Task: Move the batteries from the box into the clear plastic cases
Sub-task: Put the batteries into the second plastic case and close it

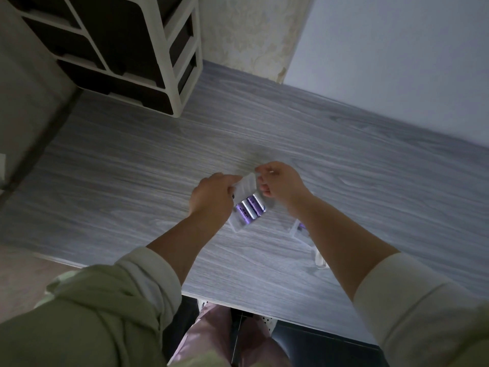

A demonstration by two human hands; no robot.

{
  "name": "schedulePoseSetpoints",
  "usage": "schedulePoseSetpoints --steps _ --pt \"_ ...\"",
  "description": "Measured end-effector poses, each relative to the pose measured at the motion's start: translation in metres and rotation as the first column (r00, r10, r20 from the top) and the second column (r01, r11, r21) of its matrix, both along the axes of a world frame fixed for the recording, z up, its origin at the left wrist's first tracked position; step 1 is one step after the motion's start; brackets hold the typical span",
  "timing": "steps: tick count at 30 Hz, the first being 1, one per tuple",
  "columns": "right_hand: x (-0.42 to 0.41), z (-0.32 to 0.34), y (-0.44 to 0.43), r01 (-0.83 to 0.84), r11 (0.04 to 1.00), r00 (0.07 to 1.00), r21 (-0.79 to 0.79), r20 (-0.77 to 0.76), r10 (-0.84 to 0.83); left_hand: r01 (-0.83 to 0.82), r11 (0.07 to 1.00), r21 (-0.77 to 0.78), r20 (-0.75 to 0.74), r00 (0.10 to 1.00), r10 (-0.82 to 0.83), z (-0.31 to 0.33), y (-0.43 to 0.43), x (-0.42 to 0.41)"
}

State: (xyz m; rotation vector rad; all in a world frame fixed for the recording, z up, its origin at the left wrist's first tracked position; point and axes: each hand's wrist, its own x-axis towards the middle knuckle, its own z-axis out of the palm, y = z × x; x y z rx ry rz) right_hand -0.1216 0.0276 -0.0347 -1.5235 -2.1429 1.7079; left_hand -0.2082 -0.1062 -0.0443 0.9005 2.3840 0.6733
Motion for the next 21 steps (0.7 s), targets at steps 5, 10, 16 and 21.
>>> schedulePoseSetpoints --steps 5,10,16,21 --pt "0.004 0.003 -0.011 0.008 1.000 0.996 0.013 0.088 -0.009 0.162 0.983 -0.084 -0.180 0.968 -0.175 0.006 0.002 -0.003" --pt "0.020 0.000 -0.028 0.046 0.998 0.994 -0.032 0.100 -0.043 -0.026 0.998 0.061 0.032 0.999 0.024 -0.004 -0.007 0.001" --pt "0.034 -0.002 -0.042 0.122 0.990 0.993 -0.069 0.017 -0.121 -0.282 0.929 0.239 0.216 0.948 0.232 0.001 -0.026 0.017" --pt "0.047 -0.011 -0.058 0.114 0.993 0.993 -0.028 -0.013 -0.114 -0.430 0.857 0.283 0.298 0.889 0.348 0.000 -0.042 0.033"
